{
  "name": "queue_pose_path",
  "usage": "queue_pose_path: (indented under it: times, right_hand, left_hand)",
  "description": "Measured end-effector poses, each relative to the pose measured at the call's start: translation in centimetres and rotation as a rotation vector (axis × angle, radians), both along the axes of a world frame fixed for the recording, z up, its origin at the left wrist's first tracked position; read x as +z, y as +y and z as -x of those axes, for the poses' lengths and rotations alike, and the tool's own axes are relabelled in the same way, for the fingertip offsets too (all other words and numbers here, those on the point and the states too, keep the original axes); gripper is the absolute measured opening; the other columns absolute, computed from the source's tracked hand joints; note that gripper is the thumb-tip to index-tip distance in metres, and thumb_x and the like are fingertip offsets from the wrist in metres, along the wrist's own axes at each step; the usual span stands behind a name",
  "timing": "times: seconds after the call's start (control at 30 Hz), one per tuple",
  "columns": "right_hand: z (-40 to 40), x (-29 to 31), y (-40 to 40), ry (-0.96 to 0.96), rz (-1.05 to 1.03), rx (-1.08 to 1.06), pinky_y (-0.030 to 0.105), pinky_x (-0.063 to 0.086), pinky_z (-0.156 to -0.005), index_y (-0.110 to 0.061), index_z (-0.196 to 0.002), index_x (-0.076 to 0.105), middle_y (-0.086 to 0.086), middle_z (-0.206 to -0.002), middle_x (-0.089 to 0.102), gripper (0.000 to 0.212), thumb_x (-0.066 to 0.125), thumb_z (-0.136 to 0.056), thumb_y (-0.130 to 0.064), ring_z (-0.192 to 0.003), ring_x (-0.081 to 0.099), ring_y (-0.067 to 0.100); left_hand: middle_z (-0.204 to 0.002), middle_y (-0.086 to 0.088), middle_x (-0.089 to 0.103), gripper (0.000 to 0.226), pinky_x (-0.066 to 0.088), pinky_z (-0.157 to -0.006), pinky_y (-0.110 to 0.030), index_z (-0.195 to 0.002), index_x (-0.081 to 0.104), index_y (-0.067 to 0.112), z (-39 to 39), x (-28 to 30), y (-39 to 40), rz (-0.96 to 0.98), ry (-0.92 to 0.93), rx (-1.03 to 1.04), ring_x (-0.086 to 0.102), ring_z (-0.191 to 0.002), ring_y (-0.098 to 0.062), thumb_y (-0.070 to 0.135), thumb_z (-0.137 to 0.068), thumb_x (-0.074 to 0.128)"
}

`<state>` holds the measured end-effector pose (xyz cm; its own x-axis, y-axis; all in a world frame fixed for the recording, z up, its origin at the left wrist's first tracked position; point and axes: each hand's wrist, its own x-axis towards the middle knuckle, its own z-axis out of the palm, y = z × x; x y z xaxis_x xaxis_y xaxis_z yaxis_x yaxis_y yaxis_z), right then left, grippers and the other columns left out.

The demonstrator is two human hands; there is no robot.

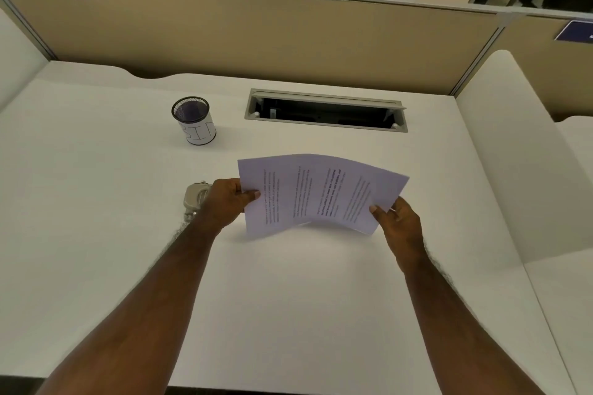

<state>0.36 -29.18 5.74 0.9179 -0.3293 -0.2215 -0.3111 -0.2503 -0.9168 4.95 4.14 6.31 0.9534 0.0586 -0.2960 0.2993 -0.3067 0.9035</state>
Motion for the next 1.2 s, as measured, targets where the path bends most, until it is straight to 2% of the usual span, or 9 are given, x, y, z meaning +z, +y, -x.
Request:
queue_pose_path:
  times: [0.13, 0.3, 0.43, 0.57, 0.63, 0.73, 0.83, 1.0, 1.2]
  right_hand:
    - [0.7, -0.6, 1.2, 0.232, -0.285, -0.132, 0.04, 0.047, -0.094, -0.016, -0.151, 0.024, 0.009, -0.145, 0.047, 0.082, 0.07, -0.085, -0.036, -0.121, 0.054, 0.025]
    - [0.7, -0.4, 3.4, 0.29, -0.724, 0.048, 0.045, 0.055, -0.088, -0.013, -0.135, 0.051, 0.014, -0.126, 0.065, 0.047, 0.058, -0.093, -0.033, -0.106, 0.066, 0.029]
    - [-0.6, 0.6, 3.2, 0.1, -0.676, -0.002, 0.033, 0.06, -0.071, -0.016, -0.129, 0.056, 0.006, -0.118, 0.069, 0.037, 0.057, -0.094, -0.006, -0.1, 0.069, 0.02]
    - [-1.1, 2.1, 1.5, 0.038, -0.506, 0.083, 0.033, 0.06, -0.075, -0.018, -0.127, 0.056, 0.004, -0.12, 0.068, 0.036, 0.058, -0.093, -0.006, -0.104, 0.068, 0.019]
    - [-1.3, 2.8, 1.0, 0.017, -0.431, 0.149, 0.039, 0.059, -0.082, -0.018, -0.124, 0.059, 0.005, -0.12, 0.069, 0.033, 0.059, -0.093, -0.008, -0.107, 0.067, 0.024]
    - [-1.4, 3.7, 1.0, -0.022, -0.326, 0.228, 0.049, 0.055, -0.089, -0.013, -0.12, 0.064, 0.009, -0.118, 0.07, 0.029, 0.063, -0.091, -0.014, -0.107, 0.067, 0.03]
    - [-1.4, 4.6, 1.8, -0.059, -0.224, 0.304, 0.046, 0.055, -0.089, -0.026, -0.109, 0.069, 0.005, -0.114, 0.072, 0.022, 0.067, -0.088, -0.021, -0.103, 0.069, 0.026]
    - [-1.2, 5.0, 2.5, -0.119, -0.186, 0.292, 0.034, 0.057, -0.084, -0.03, -0.101, 0.068, -0.004, -0.105, 0.073, 0.017, 0.066, -0.089, -0.018, -0.096, 0.069, 0.019]
    - [-0.2, 2.4, 2.8, -0.072, -0.117, 0.231, 0.031, 0.053, -0.084, -0.016, -0.108, 0.07, -0.007, -0.097, 0.072, 0.018, 0.066, -0.09, -0.017, -0.092, 0.068, 0.01]
  left_hand:
    - [-0.1, -0.008, 0.075, 0.02, 0.061, -0.07, -0.034, -0.108, 0.068, 0.009, 0.5, 0.1, -0.9, 0.235, 0.075, 0.087, 0.073, -0.092, -0.027, 0.01, -0.088, 0.066]
    - [-0.11, -0.013, 0.073, 0.03, 0.06, -0.077, -0.037, -0.119, 0.062, 0.004, 1.9, -0.1, -3.3, 0.539, 0.227, 0.068, 0.072, -0.097, -0.027, 0.007, -0.089, 0.064]
    - [-0.114, -0.012, 0.072, 0.031, 0.06, -0.082, -0.037, -0.121, 0.06, 0.005, 2.4, -0.1, -3.9, 0.642, 0.265, -0.019, 0.07, -0.102, -0.027, 0.004, -0.089, 0.061]
    - [-0.106, -0.011, 0.072, 0.02, 0.06, -0.081, -0.035, -0.11, 0.064, 0.006, 1.3, 0.8, -2.4, 0.764, 0.25, 0.031, 0.073, -0.088, -0.022, 0.012, -0.095, 0.052]
    - [-0.107, -0.01, 0.072, 0.028, 0.06, -0.076, -0.032, -0.116, 0.065, 0.006, 0.3, 1.6, -1.4, 0.726, 0.223, -0.034, 0.071, -0.086, -0.02, 0.017, -0.094, 0.052]
    - [-0.122, -0.011, 0.068, 0.045, 0.056, -0.089, -0.037, -0.129, 0.059, 0.007, -0.7, 2.7, -1.1, 0.537, 0.171, -0.231, 0.069, -0.1, -0.026, 0.025, -0.087, 0.061]
    - [-0.12, -0.013, 0.07, 0.051, 0.055, -0.092, -0.042, -0.12, 0.066, 0.008, -1.0, 4.1, -2.1, 0.442, 0.047, -0.24, 0.068, -0.108, -0.03, 0.034, -0.077, 0.076]
    - [-0.111, -0.011, 0.074, 0.033, 0.056, -0.09, -0.046, -0.105, 0.074, 0.012, -0.8, 4.9, -3.1, 0.403, -0.088, -0.151, 0.07, -0.1, -0.034, 0.026, -0.076, 0.077]
    - [-0.108, 0.004, 0.075, 0.019, 0.055, -0.095, -0.043, -0.101, 0.073, 0.027, 0.5, 2.9, -3.3, 0.196, -0.105, -0.152, 0.071, -0.1, -0.017, 0.016, -0.085, 0.071]
